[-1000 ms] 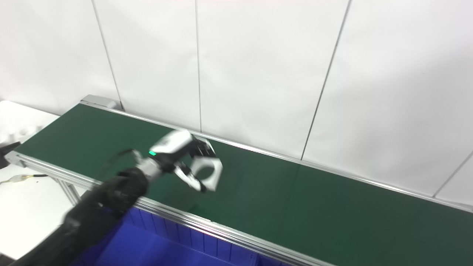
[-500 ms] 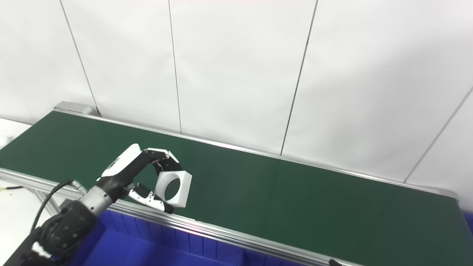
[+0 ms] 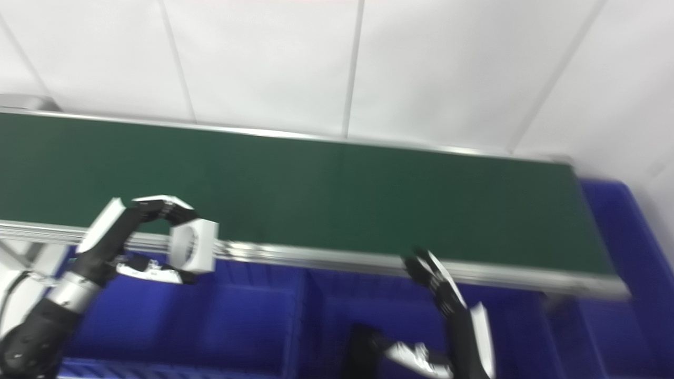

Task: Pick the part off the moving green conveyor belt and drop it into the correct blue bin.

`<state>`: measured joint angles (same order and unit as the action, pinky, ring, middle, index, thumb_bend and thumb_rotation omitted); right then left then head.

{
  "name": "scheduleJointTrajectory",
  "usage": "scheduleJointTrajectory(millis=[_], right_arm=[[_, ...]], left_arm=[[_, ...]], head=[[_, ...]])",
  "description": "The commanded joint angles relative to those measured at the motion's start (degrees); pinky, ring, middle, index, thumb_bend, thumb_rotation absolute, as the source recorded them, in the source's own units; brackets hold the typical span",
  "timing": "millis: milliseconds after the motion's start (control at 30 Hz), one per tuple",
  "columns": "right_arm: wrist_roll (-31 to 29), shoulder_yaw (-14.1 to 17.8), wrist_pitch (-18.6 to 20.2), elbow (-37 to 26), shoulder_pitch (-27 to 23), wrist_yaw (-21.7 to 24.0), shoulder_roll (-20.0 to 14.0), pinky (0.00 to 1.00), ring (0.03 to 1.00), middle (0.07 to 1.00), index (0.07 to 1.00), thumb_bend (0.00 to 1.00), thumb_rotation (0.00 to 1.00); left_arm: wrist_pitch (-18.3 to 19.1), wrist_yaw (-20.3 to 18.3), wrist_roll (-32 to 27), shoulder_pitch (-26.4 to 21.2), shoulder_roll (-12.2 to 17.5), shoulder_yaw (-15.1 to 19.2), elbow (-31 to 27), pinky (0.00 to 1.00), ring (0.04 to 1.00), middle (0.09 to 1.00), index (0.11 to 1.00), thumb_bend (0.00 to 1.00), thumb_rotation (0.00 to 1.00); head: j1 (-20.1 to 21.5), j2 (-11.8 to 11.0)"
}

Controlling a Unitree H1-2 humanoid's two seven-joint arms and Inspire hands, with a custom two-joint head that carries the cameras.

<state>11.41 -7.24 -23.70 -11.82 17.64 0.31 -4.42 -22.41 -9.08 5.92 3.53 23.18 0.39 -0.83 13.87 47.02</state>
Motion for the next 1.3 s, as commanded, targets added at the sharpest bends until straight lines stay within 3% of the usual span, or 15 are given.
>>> scheduleJointTrajectory(millis=[0, 133, 267, 433, 533, 667, 800, 900, 933, 967, 1000, 1033, 1100, 1167, 1267], right_arm=[[1.1, 0.5, 0.6, -1.5, -0.4, -0.8, 0.8, 0.79, 0.813, 0.831, 0.894, 0.81, 0.49], [1.7, 0.9, 2.2, -0.9, -1.0, -0.9, 1.7, 0.79, 0.811, 0.832, 0.896, 0.82, 0.51], [2.7, 1.3, 2.4, 0.2, -1.8, -1.5, 2.3, 0.79, 0.808, 0.824, 0.889, 0.82, 0.5], [3.1, 1.7, 1.9, 2.2, -2.8, -2.0, 2.5, 0.79, 0.805, 0.826, 0.887, 0.82, 0.48], [3.0, 1.7, 1.5, 3.8, -3.2, -2.3, 2.9, 0.79, 0.81, 0.828, 0.892, 0.82, 0.48], [3.2, 1.9, 1.6, 4.6, -3.2, -2.5, 3.1, 0.79, 0.813, 0.832, 0.892, 0.82, 0.48], [2.1, 2.6, 1.5, 5.5, -2.8, -2.2, 2.5, 0.81, 0.822, 0.841, 0.894, 0.81, 0.48], [2.2, 3.1, 0.5, 6.7, -2.5, -2.3, 1.7, 0.79, 0.819, 0.841, 0.898, 0.8, 0.49], [2.3, 3.3, -0.1, 7.2, -2.3, -2.4, 1.5, 0.79, 0.818, 0.841, 0.899, 0.8, 0.49], [2.3, 3.3, -0.5, 7.5, -2.1, -2.5, 1.4, 0.79, 0.814, 0.834, 0.898, 0.79, 0.49], [2.0, 3.3, -0.9, 8.0, -1.8, -2.5, 1.3, 0.79, 0.812, 0.83, 0.897, 0.79, 0.5], [1.9, 3.4, -1.2, 8.3, -1.6, -2.5, 1.2, 0.79, 0.813, 0.83, 0.897, 0.79, 0.49], [1.6, 3.4, -2.0, 9.4, -1.4, -2.5, 1.0, 0.79, 0.814, 0.829, 0.894, 0.79, 0.48], [1.7, 3.4, -2.7, 10.3, -1.3, -2.8, 0.7, 0.79, 0.818, 0.828, 0.889, 0.78, 0.46], [1.5, 3.1, -3.1, 11.1, -1.2, -3.3, 0.5, 0.79, 0.816, 0.83, 0.887, 0.79, 0.46]], left_arm=[[-1.7, 0.1, -0.8, 0.1, 0.3, 0.6, -0.8, 0.48, 0.477, 0.517, 0.464, 0.5, 0.0], [-0.6, -0.1, -1.2, 1.4, 0.1, 0.8, -1.0, 0.48, 0.474, 0.517, 0.464, 0.5, 0.0], [0.6, -0.2, -1.6, 2.9, -0.1, 1.4, -1.1, 0.48, 0.464, 0.514, 0.474, 0.5, 0.0], [0.0, -0.4, -2.6, 4.5, -0.1, 2.1, 0.2, 0.47, 0.461, 0.506, 0.482, 0.5, 0.0], [2.5, 0.0, -1.6, 6.4, -0.1, 2.7, -0.3, 0.48, 0.467, 0.507, 0.478, 0.5, 0.0], [5.2, 0.2, -0.3, 7.9, -0.4, 2.9, -0.9, 0.5, 0.471, 0.504, 0.48, 0.5, 0.0], [5.7, 0.8, 3.9, 8.5, -0.7, 1.6, 2.2, 0.45, 0.448, 0.501, 0.499, 0.5, 0.0], [8.1, 0.6, 6.6, 8.8, -1.1, 0.2, 3.4, 0.5, 0.428, 0.509, 0.529, 0.5, 0.0], [8.7, 1.1, 7.5, 9.1, -1.5, 0.0, 3.6, 0.51, 0.426, 0.512, 0.532, 0.5, 0.0], [10.1, 1.5, 8.1, 9.6, -2.2, 0.0, 3.1, 0.61, 0.62, 0.7, 0.705, 0.53, 0.07], [10.6, 2.1, 8.1, 10.0, -3.0, 0.2, 2.9, 0.68, 0.74, 0.812, 0.806, 0.57, 0.14], [10.8, 2.5, 7.3, 10.4, -4.0, 0.6, 2.8, 0.72, 0.798, 0.865, 0.854, 0.6, 0.23], [8.8, 3.6, 6.3, 11.1, -5.3, 1.2, 3.1, 0.82, 0.901, 0.959, 0.931, 0.64, 0.49], [7.1, 4.6, 6.6, 11.6, -6.2, 1.4, 2.8, 0.91, 0.96, 0.995, 0.982, 0.69, 0.71], [4.5, 5.7, 7.0, 12.0, -7.1, 1.6, 2.4, 0.96, 0.992, 1.0, 0.997, 0.74, 0.83]], head=[[0.3, 0.2], [3.9, 2.2], [4.6, 3.1], [7.3, 3.3], [8.1, 3.1], [4.7, 2.6], [-1.8, 2.2], [-5.3, -0.7], [-6.7, -2.7], [-6.7, -2.7], [-7.9, -4.6], [-7.9, -4.6], [-9.4, -6.8], [-10.0, -7.9], [-10.7, -9.4]])
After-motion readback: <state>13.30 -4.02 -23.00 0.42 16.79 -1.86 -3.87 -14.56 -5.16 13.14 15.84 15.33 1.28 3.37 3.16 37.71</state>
